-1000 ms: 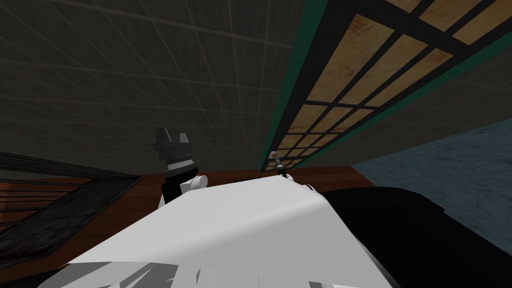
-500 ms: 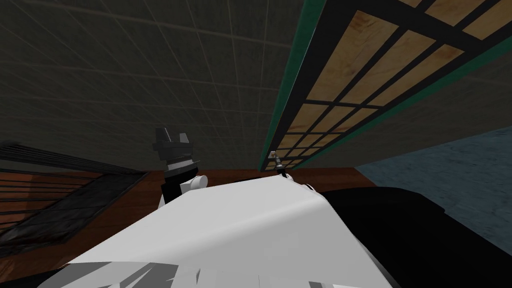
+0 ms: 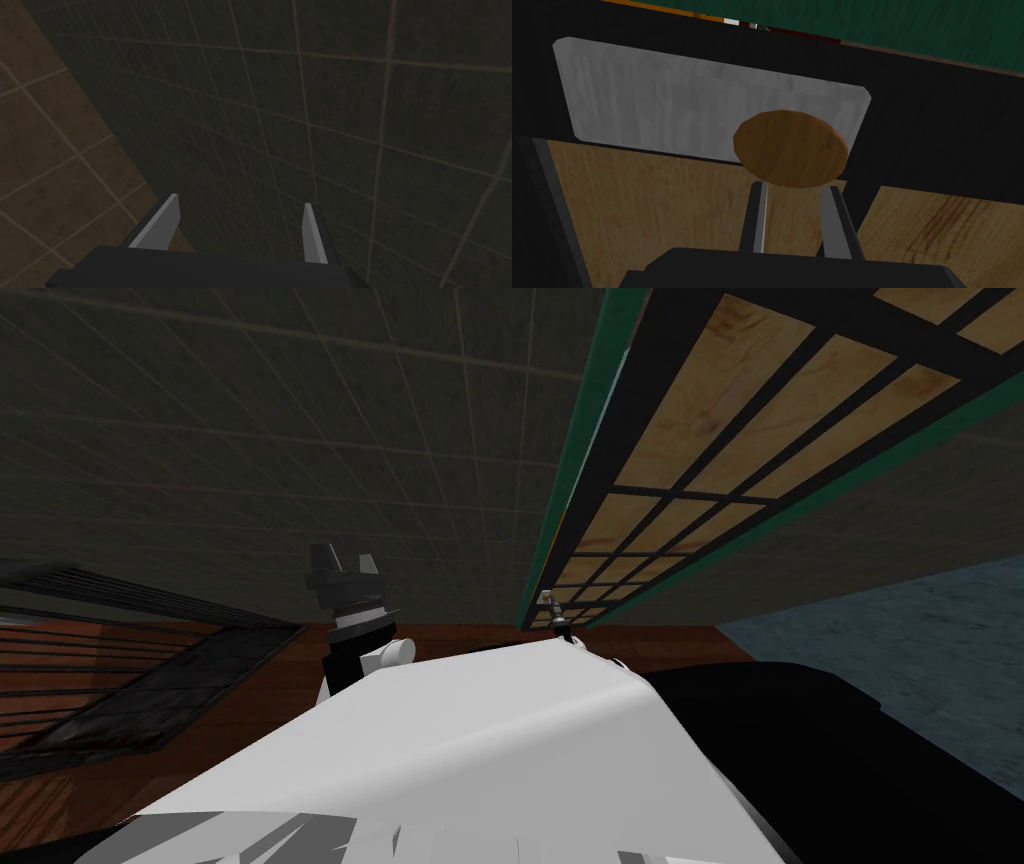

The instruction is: Pull the door open

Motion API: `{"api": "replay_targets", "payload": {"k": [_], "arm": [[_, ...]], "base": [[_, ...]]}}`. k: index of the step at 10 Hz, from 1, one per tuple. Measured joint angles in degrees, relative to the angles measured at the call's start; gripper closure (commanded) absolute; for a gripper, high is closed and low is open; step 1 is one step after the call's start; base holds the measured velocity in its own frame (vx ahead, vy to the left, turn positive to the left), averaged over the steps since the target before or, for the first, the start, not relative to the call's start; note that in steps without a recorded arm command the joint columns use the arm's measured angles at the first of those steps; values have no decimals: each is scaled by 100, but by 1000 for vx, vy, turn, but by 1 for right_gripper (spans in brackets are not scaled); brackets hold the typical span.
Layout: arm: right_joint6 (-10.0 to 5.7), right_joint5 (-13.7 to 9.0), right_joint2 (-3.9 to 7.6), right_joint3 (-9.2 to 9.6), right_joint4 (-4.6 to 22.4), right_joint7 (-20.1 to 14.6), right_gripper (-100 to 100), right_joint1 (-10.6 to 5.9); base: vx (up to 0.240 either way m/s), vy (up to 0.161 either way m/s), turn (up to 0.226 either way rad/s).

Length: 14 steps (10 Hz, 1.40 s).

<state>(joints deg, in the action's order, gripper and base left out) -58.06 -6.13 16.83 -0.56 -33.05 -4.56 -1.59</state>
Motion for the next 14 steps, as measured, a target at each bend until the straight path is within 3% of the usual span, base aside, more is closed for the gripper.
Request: {"api": "replay_targets", "payload": {"k": [1, 3, 4, 5, 6, 8, 12, 13, 14], "arm": [[-71, -28, 4, 16, 257, -125, 100, -156], [-100, -159, 10, 62, 418, -471, 100, -258], [-41, -195, -19, 73, 270, -573, 100, -181], [-80, -246, -14, 101, 409, -738, 100, -262], [58, -276, -4, 115, 82, -849, 100, -76], [10, -402, -24, 164, 259, -1170, 100, -168], [133, -609, -83, 233, 91, -1728, 100, -110], [57, -658, -66, 267, 312, -1908, -100, -221], [42, -714, -40, 259, 337, -2035, -100, -236]], "base": [[-39, -14, 78], [-42, -28, 50], [-39, -20, 60], [-27, -8, 39], [-29, -20, 54], [-46, -25, 61], [-42, -17, 58], [-36, -32, 12], [-49, -17, 31]]}}
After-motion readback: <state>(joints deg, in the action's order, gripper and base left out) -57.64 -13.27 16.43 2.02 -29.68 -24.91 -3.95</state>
